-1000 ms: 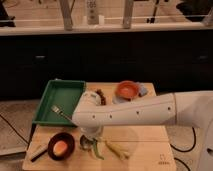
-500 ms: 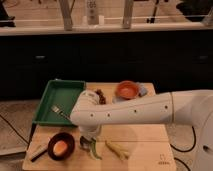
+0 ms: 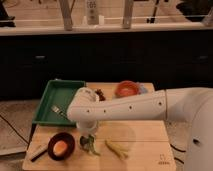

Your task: Place pepper in metal cup

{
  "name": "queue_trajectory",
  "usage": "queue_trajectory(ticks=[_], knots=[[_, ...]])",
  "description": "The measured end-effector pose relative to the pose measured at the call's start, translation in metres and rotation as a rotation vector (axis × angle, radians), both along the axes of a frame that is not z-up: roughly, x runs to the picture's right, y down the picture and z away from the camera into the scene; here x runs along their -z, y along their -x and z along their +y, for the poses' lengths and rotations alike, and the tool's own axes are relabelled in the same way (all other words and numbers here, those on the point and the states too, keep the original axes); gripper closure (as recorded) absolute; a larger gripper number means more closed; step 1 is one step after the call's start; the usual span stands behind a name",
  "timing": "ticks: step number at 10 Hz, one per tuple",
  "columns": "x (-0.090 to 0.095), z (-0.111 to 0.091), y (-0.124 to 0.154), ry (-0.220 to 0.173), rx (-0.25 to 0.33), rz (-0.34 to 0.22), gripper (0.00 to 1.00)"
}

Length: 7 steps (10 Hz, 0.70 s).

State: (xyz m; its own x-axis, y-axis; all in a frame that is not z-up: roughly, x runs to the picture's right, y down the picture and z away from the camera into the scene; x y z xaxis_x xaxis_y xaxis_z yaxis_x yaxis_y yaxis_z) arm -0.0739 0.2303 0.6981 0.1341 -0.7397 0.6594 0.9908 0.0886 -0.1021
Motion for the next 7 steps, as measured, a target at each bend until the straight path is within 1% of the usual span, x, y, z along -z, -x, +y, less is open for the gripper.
queue_trajectory(ticks=[1, 2, 6, 7], knots=[[-0.001, -0.0002, 0.0022, 0.005, 0.0, -0.004, 0.89], [-0.0015, 0.0003, 0.0041, 0.01, -0.001, -0.008, 0.8], [-0.0047, 0.0014, 0.0067, 0.03, -0.018, -0.011, 0.37], [-0.0057, 0.0004, 0.0071, 0.032, -0.021, -0.012, 0.28]])
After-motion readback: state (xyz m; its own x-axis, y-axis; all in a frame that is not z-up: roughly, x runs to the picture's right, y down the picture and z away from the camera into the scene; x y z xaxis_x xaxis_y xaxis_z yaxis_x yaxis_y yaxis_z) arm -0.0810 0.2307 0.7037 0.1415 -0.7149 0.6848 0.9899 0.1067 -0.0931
